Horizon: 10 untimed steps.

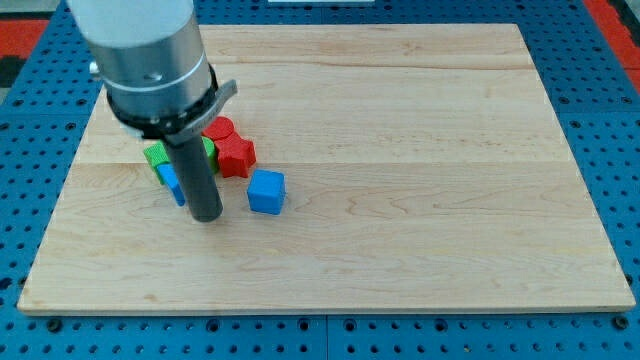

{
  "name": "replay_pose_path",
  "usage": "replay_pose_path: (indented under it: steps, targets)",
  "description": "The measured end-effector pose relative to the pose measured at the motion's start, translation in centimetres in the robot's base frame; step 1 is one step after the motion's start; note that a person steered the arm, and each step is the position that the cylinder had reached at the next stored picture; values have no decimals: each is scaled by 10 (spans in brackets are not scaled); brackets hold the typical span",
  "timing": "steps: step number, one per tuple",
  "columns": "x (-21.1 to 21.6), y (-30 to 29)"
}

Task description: Move blue blocks in to group of blocks

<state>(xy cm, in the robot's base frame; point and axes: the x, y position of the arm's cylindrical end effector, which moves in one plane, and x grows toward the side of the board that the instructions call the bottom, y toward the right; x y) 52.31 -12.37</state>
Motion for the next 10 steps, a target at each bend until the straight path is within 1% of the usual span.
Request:
replay_pose_path:
  steps: [1,2,3,5,6,8,10]
  targets:
    - [25,15]
    - [21,72]
    - [14,98]
    - [-38,78]
    - [-51,75]
    - [-46,72]
    - [-43,40]
